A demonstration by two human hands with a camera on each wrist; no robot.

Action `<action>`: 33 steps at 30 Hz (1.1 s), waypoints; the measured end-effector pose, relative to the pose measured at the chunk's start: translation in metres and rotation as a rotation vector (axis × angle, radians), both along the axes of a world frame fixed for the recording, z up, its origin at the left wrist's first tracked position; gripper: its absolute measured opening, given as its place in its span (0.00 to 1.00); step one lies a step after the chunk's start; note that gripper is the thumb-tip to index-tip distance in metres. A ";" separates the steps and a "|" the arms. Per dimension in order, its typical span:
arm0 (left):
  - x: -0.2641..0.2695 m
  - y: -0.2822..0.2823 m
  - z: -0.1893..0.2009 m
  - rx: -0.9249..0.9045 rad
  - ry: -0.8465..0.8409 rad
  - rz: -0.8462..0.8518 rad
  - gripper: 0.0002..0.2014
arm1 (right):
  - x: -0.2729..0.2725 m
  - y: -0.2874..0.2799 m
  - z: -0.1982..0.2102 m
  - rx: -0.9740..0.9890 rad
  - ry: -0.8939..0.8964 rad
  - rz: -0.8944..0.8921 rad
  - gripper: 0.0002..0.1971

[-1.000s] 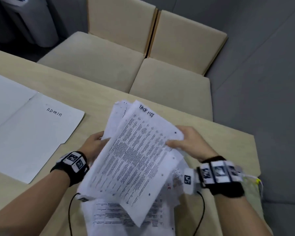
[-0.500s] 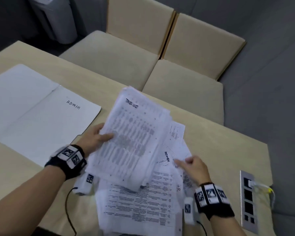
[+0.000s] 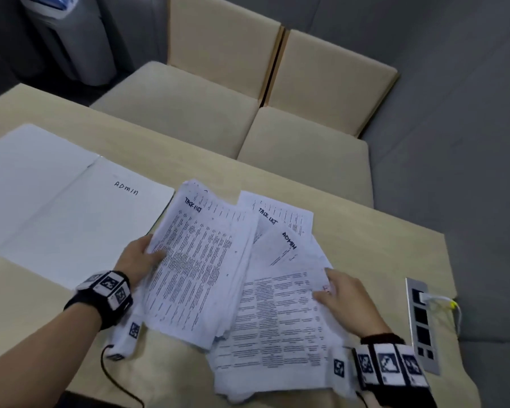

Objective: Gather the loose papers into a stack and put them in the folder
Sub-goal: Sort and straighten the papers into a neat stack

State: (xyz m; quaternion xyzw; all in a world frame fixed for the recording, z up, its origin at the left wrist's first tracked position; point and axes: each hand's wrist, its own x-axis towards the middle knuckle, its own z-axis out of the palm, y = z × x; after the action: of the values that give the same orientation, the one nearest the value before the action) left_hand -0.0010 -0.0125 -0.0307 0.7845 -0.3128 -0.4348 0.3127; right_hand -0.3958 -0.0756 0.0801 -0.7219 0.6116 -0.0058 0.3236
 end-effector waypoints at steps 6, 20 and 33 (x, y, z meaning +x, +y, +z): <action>-0.002 -0.007 0.011 -0.105 0.076 0.018 0.16 | -0.015 -0.028 0.147 0.059 -0.037 0.160 0.05; -0.030 0.011 0.017 0.043 0.417 0.140 0.22 | 0.164 -0.051 -0.041 -0.164 -0.266 0.017 0.24; -0.027 0.016 -0.012 0.007 0.280 0.065 0.20 | 0.084 -0.011 -0.090 0.283 -0.510 -1.047 0.12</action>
State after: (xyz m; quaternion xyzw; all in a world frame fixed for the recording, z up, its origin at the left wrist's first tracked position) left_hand -0.0278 0.0031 -0.0423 0.7268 -0.2392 -0.5307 0.3644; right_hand -0.3115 -0.0869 -0.0097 -0.2500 0.7840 -0.2558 0.5073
